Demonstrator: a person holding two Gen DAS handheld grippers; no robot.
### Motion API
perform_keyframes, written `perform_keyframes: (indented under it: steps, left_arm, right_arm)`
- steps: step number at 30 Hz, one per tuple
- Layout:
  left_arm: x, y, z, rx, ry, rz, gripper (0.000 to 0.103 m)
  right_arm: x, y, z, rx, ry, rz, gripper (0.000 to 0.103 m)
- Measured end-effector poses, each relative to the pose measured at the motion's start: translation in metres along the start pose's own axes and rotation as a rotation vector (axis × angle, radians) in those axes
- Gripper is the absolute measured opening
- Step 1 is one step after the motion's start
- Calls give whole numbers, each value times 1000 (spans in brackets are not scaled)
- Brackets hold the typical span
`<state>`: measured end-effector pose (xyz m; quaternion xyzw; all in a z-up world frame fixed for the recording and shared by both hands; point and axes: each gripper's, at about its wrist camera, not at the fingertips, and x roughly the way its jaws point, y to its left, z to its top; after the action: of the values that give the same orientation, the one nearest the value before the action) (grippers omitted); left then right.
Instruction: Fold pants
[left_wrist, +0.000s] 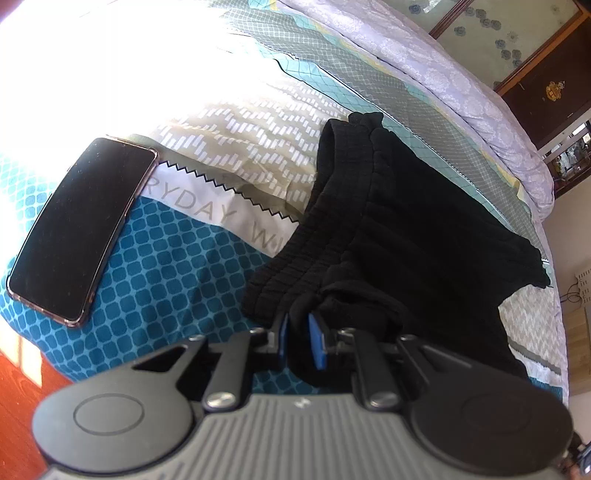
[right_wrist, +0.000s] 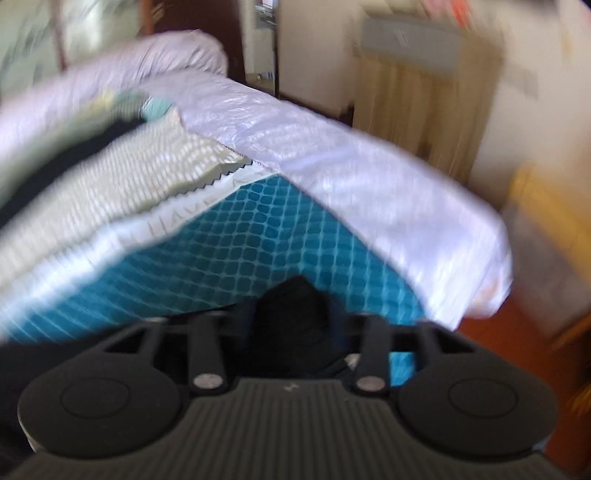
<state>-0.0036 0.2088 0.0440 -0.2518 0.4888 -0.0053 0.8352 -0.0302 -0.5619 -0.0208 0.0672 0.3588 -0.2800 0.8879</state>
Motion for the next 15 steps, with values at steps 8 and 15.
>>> perform_keyframes:
  steps: [8, 15]
  left_arm:
    - [9, -9, -8, -13, 11, 13, 9]
    - [25, -18, -20, 41, 61, 55, 11]
  right_arm:
    - [-6, -13, 88, 110, -191, 3, 25]
    - [82, 23, 104, 49, 27, -74, 41]
